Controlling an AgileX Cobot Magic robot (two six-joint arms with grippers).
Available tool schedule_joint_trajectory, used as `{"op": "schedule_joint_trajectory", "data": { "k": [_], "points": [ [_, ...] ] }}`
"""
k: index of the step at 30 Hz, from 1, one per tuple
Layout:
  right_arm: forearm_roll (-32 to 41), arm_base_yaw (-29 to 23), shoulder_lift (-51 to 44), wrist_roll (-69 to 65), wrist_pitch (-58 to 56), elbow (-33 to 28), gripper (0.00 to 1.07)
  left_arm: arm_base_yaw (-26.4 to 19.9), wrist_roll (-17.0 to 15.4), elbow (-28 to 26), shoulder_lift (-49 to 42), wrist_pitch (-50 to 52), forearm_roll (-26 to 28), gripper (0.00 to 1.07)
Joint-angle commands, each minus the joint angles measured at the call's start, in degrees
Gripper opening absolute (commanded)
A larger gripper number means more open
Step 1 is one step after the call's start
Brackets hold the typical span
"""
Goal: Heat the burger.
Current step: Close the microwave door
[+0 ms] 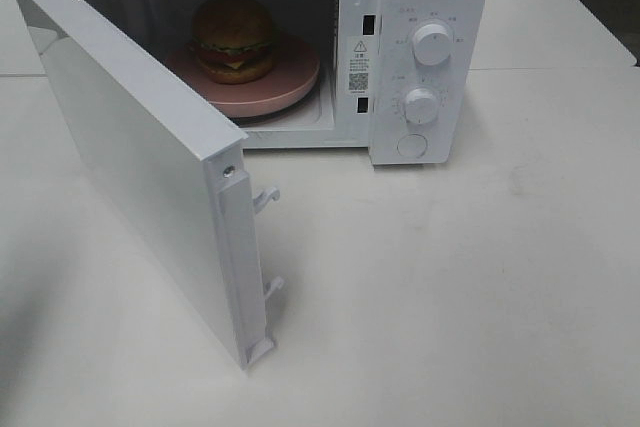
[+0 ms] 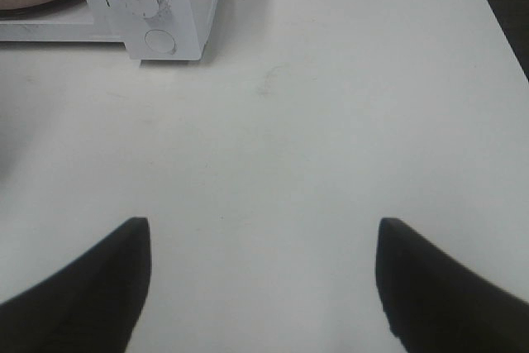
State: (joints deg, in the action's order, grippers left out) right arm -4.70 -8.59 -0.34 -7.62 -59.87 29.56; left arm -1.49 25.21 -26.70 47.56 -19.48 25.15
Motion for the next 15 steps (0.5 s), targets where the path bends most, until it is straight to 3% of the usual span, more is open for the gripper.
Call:
{"op": "schedule_joint_trajectory", "data": {
  "k": [1, 2, 3, 4, 6, 9, 11, 14, 15],
  "points": [
    [-0.1, 0.3, -1.5, 0.5, 0.5, -0.2, 0.73, 0.2, 4.2, 0.9, 1.8, 5.2, 5.9, 0.00],
    [-0.1, 0.3, -1.5, 0.5, 0.5, -0.2, 0.73, 0.2, 8.7, 1.5, 3.9, 7.6, 9.7, 0.00],
    [-0.1, 0.3, -1.5, 0.5, 0.5, -0.2, 0.73, 0.2, 11.1, 1.8, 4.9, 8.5, 11.3, 0.00],
    [-0.1, 0.3, -1.5, 0.5, 0.5, -0.2, 0.73, 0.2, 11.1, 1.8, 4.9, 8.5, 11.3, 0.00],
    [-0.1, 0.3, -1.5, 0.5, 0.5, -0.2, 0.73, 0.3, 18.9, 2.9, 8.3, 13.0, 19.4, 0.00],
    [-0.1, 0.3, -1.5, 0.5, 0.5, -0.2, 0.73, 0.5, 20.6, 2.9, 9.2, 13.9, 21.2, 0.00],
    [-0.1, 0.3, -1.5, 0.5, 0.5, -0.2, 0.73, 5.3, 24.8, 2.9, 12.5, 20.1, 24.5, 0.00],
    [-0.1, 0.3, -1.5, 0.5, 0.5, -0.2, 0.73, 6.8, 25.0, 2.9, 13.2, 21.9, 24.5, 0.00],
    [-0.1, 0.3, -1.5, 0.5, 0.5, -0.2, 0.73, 9.7, 24.6, 2.9, 14.7, 25.8, 24.5, 0.00]
  ]
}}
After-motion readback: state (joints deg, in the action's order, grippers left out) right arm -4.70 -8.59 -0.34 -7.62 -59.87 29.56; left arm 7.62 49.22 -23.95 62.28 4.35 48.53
